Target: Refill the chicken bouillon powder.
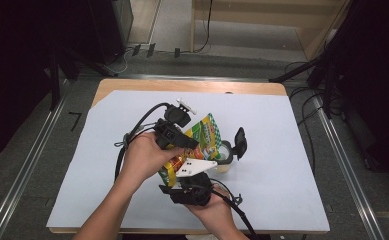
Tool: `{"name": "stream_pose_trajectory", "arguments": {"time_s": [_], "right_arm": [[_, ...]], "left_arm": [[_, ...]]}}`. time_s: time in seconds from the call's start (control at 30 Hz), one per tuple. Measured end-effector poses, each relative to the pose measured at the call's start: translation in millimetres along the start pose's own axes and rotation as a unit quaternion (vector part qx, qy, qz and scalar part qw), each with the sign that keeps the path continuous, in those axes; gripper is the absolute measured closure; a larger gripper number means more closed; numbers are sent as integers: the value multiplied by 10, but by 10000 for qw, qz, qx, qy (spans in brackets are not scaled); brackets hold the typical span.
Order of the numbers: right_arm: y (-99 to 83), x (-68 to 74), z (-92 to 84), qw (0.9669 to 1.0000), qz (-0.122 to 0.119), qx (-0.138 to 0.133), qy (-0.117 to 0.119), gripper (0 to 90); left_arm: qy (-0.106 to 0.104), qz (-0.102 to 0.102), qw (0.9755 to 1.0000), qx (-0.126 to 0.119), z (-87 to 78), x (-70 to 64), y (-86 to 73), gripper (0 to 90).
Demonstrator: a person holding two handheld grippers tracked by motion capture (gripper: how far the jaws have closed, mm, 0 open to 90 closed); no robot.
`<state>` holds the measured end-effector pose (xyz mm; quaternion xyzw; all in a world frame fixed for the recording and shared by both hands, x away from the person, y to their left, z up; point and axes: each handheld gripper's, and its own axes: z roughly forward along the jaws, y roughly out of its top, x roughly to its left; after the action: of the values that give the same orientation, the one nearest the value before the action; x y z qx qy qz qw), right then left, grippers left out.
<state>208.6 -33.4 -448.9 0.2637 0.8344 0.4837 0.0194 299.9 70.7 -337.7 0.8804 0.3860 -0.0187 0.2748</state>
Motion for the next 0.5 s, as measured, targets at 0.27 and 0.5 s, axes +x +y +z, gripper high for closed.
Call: {"name": "stream_pose_trajectory", "arguments": {"time_s": [0.27,0.5], "right_arm": [[14,-25,-31,9994,240,-171,163,623],[23,-76,-62,9982,432,-290,288,624]], "left_arm": [[-238,15,9995,-223,-32,26,8,773],[-364,-96,9985,-407,-103,62,-8,698]]}}
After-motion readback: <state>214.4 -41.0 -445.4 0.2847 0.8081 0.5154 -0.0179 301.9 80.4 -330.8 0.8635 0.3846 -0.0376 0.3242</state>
